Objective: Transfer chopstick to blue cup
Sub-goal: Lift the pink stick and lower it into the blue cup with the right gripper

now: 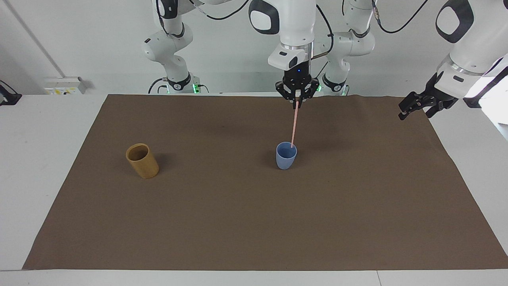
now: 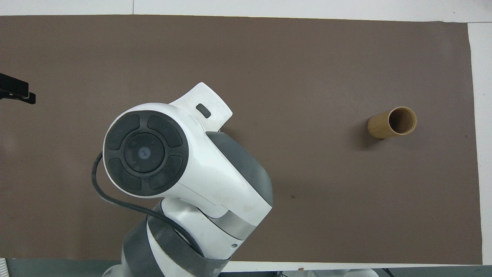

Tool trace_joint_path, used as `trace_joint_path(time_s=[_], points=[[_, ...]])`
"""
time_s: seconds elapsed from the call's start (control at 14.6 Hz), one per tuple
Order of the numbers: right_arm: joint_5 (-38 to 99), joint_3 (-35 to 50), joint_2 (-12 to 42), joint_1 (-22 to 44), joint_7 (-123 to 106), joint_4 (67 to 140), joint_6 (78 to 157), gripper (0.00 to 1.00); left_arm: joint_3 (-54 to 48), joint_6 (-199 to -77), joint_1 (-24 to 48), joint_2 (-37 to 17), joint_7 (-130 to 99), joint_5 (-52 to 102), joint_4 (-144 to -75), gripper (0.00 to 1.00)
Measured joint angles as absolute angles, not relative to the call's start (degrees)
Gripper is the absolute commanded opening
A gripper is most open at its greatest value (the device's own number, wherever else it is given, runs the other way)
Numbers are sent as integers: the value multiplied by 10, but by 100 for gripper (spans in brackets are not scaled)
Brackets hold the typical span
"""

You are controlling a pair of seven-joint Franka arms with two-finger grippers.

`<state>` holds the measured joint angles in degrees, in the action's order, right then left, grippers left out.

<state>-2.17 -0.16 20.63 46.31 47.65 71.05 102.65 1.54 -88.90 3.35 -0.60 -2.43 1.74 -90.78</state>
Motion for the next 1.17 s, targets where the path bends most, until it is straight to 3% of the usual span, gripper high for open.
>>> trace_joint_path(time_s=[0.07, 0.21, 0.34, 0.76, 1.17], points=[[-28, -2, 206, 463, 476, 713, 1027, 13, 15, -889, 33, -6, -33, 18, -908, 100], [-33, -2, 203, 462, 474, 716, 1027, 41, 15, -889, 33, -6, -42, 18, -908, 100], [-34, -2, 199, 461, 473, 719, 1027, 100, 15, -889, 34, -5, -42, 18, -908, 100], [-44, -15, 187, 432, 459, 700, 1002, 100, 15, -889, 33, -5, -42, 18, -908, 100], [-32, -20, 105, 212, 200, 682, 852, 100, 15, -889, 33, -5, -42, 18, -908, 100]])
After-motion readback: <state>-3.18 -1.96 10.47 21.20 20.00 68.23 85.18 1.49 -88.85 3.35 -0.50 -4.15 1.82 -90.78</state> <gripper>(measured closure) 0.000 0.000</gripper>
